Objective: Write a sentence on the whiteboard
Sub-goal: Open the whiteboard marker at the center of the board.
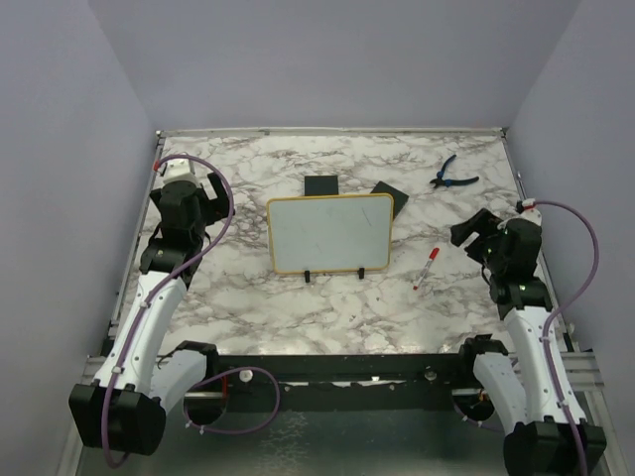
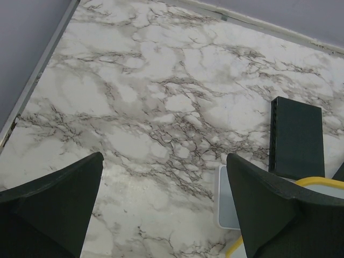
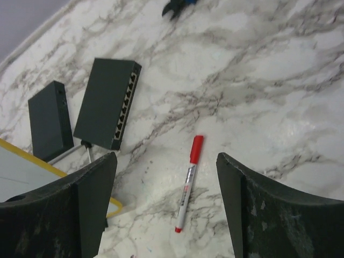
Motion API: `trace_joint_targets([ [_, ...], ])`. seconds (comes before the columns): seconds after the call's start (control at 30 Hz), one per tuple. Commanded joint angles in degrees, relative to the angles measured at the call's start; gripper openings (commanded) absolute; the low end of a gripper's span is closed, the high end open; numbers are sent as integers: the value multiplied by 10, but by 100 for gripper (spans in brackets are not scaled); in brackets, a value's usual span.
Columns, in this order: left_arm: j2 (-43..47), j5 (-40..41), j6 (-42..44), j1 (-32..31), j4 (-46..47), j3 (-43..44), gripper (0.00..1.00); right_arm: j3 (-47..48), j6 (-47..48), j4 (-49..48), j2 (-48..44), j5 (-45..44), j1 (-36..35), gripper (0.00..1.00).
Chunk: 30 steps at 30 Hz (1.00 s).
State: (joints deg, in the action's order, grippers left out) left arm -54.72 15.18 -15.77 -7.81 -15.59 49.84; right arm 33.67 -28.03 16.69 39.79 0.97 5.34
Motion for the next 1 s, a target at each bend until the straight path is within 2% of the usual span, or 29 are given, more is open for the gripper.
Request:
trace_joint_targets([
  [0.0,8,-10,12,4,-2,-9,99,-4,-42,100,50,59,0,78],
  [0.23,14,-10,14,2,-2,-12,99,-19,-46,133,131,72,0,64],
  [0.5,17,-11,17,-7,-2,-14,99,-8,-54,119,208,48,-18,60],
  [0.63,16,-15,18,-8,-2,-14,99,-4,-74,97,247,32,-60,59],
  [0.77,17,-16,19,-9,-2,-15,99,10,-100,90,297,-26,-124,59],
  [0.97,16,-17,20,-10,-2,-15,99,24,-106,89,341,-63,-156,56],
])
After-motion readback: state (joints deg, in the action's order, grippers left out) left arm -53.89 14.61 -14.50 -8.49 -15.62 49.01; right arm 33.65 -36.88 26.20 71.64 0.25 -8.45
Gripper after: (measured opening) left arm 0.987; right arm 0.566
